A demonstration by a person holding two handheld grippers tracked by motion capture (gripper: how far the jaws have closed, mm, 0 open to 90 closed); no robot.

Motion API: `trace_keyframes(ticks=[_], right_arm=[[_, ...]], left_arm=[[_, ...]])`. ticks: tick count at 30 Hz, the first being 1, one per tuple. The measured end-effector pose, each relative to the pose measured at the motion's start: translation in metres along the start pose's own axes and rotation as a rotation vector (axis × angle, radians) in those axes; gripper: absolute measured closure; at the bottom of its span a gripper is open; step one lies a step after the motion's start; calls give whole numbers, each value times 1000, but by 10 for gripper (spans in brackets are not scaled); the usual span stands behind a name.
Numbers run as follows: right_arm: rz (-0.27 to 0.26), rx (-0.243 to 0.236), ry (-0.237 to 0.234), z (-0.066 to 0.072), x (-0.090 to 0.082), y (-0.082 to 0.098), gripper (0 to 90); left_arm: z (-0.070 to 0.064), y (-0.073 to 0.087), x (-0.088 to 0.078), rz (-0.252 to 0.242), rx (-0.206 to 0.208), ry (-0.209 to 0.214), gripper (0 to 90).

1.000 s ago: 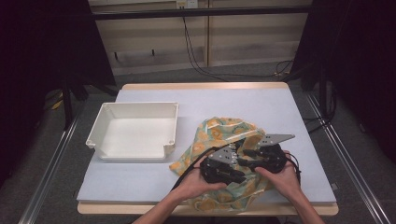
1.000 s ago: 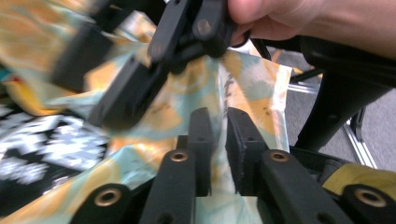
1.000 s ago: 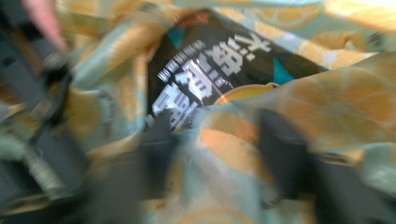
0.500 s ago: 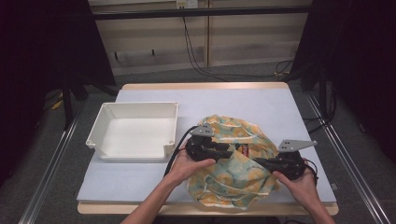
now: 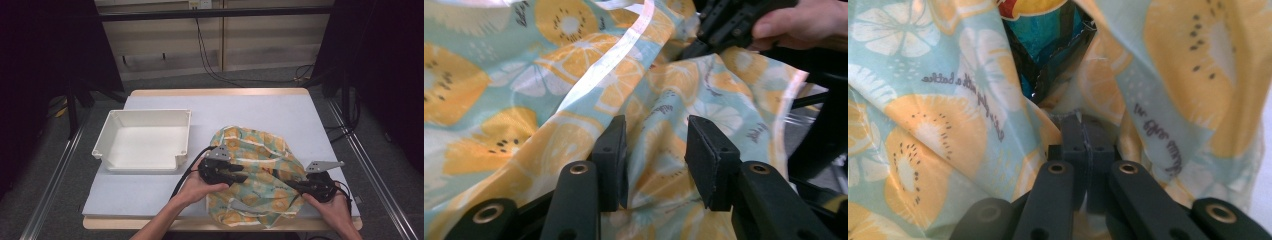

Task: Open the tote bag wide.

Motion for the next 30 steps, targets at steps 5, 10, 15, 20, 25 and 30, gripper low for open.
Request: trace_keyframes(ticks=[5, 10, 15, 20, 25, 30], right_arm=[[-120, 21, -44, 4, -15, -19, 743], [-205, 2, -75, 11, -31, -40, 687], [-287, -9, -77, 11, -42, -68, 640], [-287, -14, -61, 4, -32, -83, 553], [-237, -43, -68, 5, -2, -90, 454], [-145, -68, -44, 1, 26, -86, 391]], left_arm=[[-6, -13, -9, -29, 8, 56, 700], [-17, -44, -11, -58, 54, 105, 739], [-15, -63, 16, -29, 78, 89, 622], [-12, -49, 41, 61, 98, 75, 502], [-17, -30, 56, 149, 152, 58, 527], [-25, -22, 56, 178, 162, 82, 831]])
Point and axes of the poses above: each handheld gripper's, and its own axes: x roughly forward along the jaws, y roughly out of its underside, z roughly to its left, the point moved 4 cm from there along x, roughly forward along the jaws, and after that the axes turned 8 degrees about -z, right-handed, at the moved point
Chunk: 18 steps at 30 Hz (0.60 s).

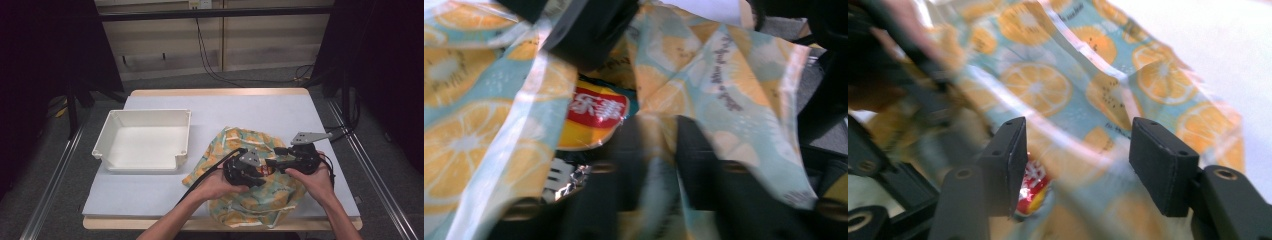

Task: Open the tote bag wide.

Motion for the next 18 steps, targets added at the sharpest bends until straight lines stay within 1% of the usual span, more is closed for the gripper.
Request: trace_keyframes(ticks=[1, 2, 3, 4, 5, 6, 7, 8, 9, 10, 11, 12, 13, 14, 15, 16, 17, 18], right_arm=[[11, -7, 12, -1, 3, 1, 392], [15, -7, 14, -2, 6, 2, 404], [27, -13, 29, -4, 11, 3, 480], [29, -17, 35, -5, 13, 4, 512], [32, -15, 37, -8, 16, 5, 551], [32, -15, 37, -8, 16, 5, 551], [40, -16, 51, -13, 21, 7, 623], [40, -16, 51, -13, 21, 7, 623], [25, 6, 49, -18, 24, 7, 770], [25, 6, 49, -18, 24, 7, 770], [7, 27, 46, -23, 26, 6, 894], [7, 27, 46, -23, 26, 6, 894], [-6, 28, 50, -27, 29, 4, 900], [-6, 28, 50, -27, 29, 4, 900], [-20, 44, 57, -31, 32, 0, 900], [-20, 44, 57, -31, 32, 0, 900], [-36, 48, 72, -37, 36, -5, 900], [-41, 48, 96, -40, 38, -8, 900]], left_arm=[[-3, 1, 0, 2, 2, 11, 864], [-7, 2, 0, -8, 0, 32, 888], [-14, 3, 0, 5, 1, 59, 898], [-17, 4, 0, -14, -9, 67, 899], [-17, 4, 0, -14, -9, 67, 900], [-19, 6, 1, -25, -17, 78, 900], [-21, 9, 0, -29, -11, 79, 900], [-21, 9, 0, -29, -11, 79, 900], [-24, 12, 0, -35, -15, 90, 900], [-24, 12, 0, -35, -15, 90, 900], [-29, 15, 1, -33, -8, 95, 900], [-29, 15, 1, -33, -8, 95, 900], [-32, 16, 1, -24, -1, 96, 900], [-34, 17, 1, -28, -1, 102, 900], [-38, 18, 2, -25, 8, 109, 900], [-38, 18, 2, -25, 8, 109, 900], [-41, 19, 2, -29, -4, 132, 900], [-41, 19, 2, -29, -4, 132, 900]])
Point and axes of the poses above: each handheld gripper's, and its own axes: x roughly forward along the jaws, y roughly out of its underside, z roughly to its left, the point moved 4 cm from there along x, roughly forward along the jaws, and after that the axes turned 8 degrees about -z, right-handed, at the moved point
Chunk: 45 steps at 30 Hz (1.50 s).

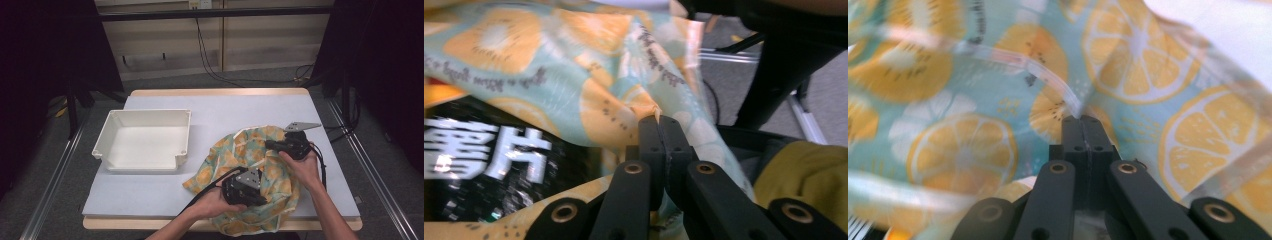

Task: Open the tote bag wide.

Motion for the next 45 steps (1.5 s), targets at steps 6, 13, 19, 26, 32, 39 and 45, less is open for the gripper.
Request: trace_keyframes(ticks=[6, 13, 19, 26, 32, 39, 45], right_arm=[[19, 45, 30, -16, 17, 2, 900], [-18, 65, -29, -6, 2, -1, 700], [-74, 55, -41, 10, -40, -13, 489], [-81, 37, -54, 30, -74, -6, 444], [-94, 37, -54, 42, -87, 0, 463], [-96, 24, -75, 51, -97, 3, 531], [-34, 26, -119, 62, -86, 20, 493]], left_arm=[[1, 17, 4, 24, -20, 9, 900], [5, 10, -12, -35, -37, -8, 794], [5, -2, -29, -102, -65, -47, 638], [13, -11, -52, -160, -74, -94, 635], [27, -20, -55, -180, -69, -114, 799], [48, -14, -39, -114, -101, -197, 792], [55, -10, -35, -91, -96, -214, 727]])
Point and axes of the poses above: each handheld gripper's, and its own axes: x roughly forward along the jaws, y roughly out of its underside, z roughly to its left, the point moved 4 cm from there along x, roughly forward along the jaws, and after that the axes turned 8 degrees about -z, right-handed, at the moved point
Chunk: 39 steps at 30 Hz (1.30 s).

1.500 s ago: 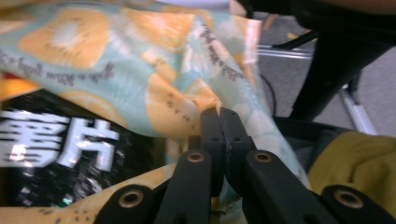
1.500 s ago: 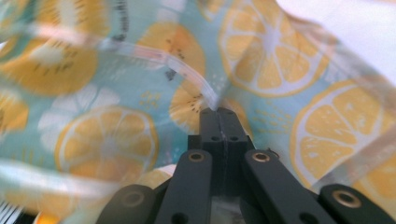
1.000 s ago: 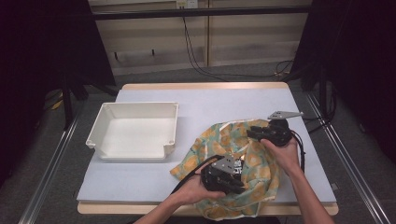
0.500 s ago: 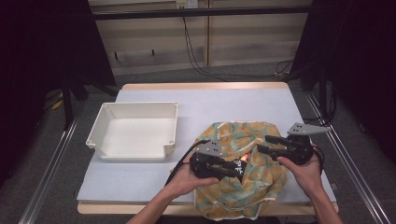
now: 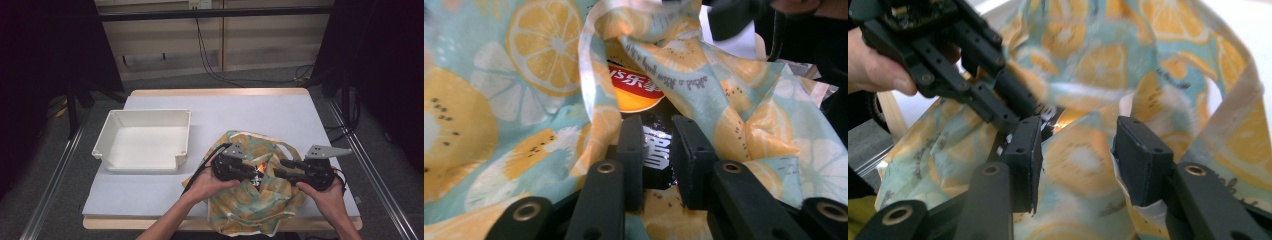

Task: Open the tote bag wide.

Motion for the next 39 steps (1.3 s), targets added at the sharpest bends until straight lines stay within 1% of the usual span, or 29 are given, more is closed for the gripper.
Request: trace_keyframes(ticks=[1, 2, 3, 5, 7, 9, 10, 11, 12, 13, 15, 16, 18, 19, 21, 23, 24, 25, 26, 27, 29, 30, 31, 32, 34, 36, 37, 38, 39], right_arm=[[0, 0, 0, 0, 0, 0, 493], [12, 1, -2, 0, 3, 3, 461], [23, -2, 1, 1, 7, 6, 438], [55, -25, 3, 4, 14, 9, 417], [51, -36, 7, 6, 15, 7, 422], [31, -37, 25, 3, 9, 0, 414], [2, -36, 47, -1, 0, -6, 405], [2, -36, 47, -1, 0, -6, 405], [-28, -34, 52, -4, -9, -10, 416], [-28, -34, 52, -4, -9, -10, 416], [-66, -34, 54, -4, -20, -16, 440], [-83, -33, 55, -4, -22, -18, 442], [-106, -34, 50, -3, -26, -23, 442], [-106, -34, 50, -3, -26, -23, 442], [-146, -34, 56, -3, -29, -29, 463], [-149, -35, 44, -2, -29, -30, 476], [-136, -45, 32, 1, -27, -31, 505], [-136, -45, 32, 1, -27, -31, 505], [-143, -58, 30, 5, -26, -31, 508], [-145, -57, 26, 6, -26, -31, 508], [-149, -63, 25, 6, -26, -33, 508], [-160, -68, 24, 7, -26, -35, 508], [-160, -68, 24, 7, -26, -35, 508], [-169, -72, 29, 6, -25, -37, 508], [-197, -66, 13, 2, -22, -48, 504], [-194, -66, 18, 0, -20, -50, 498], [-190, -65, 16, -2, -17, -52, 500], [-174, -54, 4, -2, -12, -53, 514], [-164, -51, 9, 0, -10, -52, 533]], left_arm=[[0, 0, 0, 0, 0, 0, 717], [0, 0, 0, 4, 2, -4, 717], [-1, 0, 1, -8, 0, 3, 704], [-2, 1, 0, 7, 13, 1, 674], [-2, 2, 0, 2, 15, -8, 662], [0, 3, -4, 1, 8, -12, 652], [3, 4, -9, -5, -6, -27, 629], [3, 4, -9, -5, -6, -27, 629], [5, 4, -12, 0, -7, -33, 628], [6, 5, -15, -8, -13, -33, 628], [9, 6, -19, -7, -17, -43, 624], [12, 7, -22, -12, -32, -50, 621], [13, 8, -24, -9, -30, -52, 618], [14, 8, -24, -14, -34, -54, 618], [16, 8, -26, -7, -32, -63, 616], [17, 8, -28, -13, -35, -69, 616], [18, 8, -30, -13, -35, -64, 617], [18, 8, -30, -13, -35, -64, 621], [18, 8, -31, -7, -35, -70, 627], [18, 8, -32, -7, -44, -71, 631], [19, 9, -33, -10, -47, -57, 640], [16, 9, -34, -1, -46, -40, 657], [16, 9, -34, -1, -46, -40, 663], [14, 9, -33, 7, -37, -31, 663], [7, 9, -29, 10, -33, -10, 662], [-1, 9, -25, 18, -15, 6, 662], [-3, 9, -24, 29, 2, 2, 661], [-7, 7, -22, 18, 2, 19, 660], [-7, 7, -22, 18, 2, 19, 660]])
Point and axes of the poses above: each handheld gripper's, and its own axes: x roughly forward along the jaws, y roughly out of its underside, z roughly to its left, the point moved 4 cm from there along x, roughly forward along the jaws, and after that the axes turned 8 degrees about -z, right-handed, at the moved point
